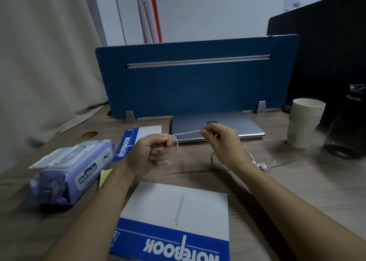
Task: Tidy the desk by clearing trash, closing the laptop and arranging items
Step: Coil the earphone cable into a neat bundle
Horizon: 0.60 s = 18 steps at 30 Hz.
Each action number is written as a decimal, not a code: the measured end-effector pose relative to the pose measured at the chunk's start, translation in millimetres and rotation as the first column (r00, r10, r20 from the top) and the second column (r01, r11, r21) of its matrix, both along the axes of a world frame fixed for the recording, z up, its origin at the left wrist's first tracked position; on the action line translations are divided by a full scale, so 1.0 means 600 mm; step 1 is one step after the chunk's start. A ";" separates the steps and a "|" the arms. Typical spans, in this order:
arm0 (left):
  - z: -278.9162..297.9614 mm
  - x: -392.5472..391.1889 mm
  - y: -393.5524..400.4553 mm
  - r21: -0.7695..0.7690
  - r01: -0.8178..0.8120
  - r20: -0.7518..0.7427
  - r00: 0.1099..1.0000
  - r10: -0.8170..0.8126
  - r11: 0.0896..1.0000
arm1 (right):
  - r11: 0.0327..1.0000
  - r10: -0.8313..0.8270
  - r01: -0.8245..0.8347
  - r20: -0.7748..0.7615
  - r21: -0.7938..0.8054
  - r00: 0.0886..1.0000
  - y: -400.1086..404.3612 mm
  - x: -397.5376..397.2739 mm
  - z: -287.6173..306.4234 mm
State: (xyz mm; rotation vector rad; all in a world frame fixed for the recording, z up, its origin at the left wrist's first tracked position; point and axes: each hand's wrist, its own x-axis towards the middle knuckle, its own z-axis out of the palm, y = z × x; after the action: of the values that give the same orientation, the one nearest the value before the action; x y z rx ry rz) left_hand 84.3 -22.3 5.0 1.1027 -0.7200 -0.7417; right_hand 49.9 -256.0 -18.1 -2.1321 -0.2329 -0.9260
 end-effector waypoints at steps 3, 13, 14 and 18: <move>0.005 -0.001 0.002 -0.182 -0.055 -0.179 0.984 0.022 0.982 | 0.998 0.020 -0.027 -0.112 -0.060 0.993 0.001 0.004 -0.010; -0.002 0.032 0.004 -0.466 -0.487 -0.296 0.872 0.389 0.738 | 0.906 0.173 -0.288 -0.350 -0.311 0.921 0.036 -0.009 -0.015; -0.004 0.035 0.003 -0.451 -0.522 -0.279 0.853 0.441 0.724 | 0.896 0.184 -0.306 -0.357 -0.323 0.916 0.039 -0.012 -0.013; -0.015 0.038 -0.007 -0.300 -0.664 -0.085 0.734 0.674 0.685 | 0.845 0.237 -0.373 -0.357 -0.383 0.904 0.052 -0.025 -0.005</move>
State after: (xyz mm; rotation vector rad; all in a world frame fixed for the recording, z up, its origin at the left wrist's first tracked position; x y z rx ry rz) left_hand 107.0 -26.5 -4.0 0.9836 -0.3821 0.0328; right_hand 34.8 -225.0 -21.1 -2.5159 -0.6693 -0.3710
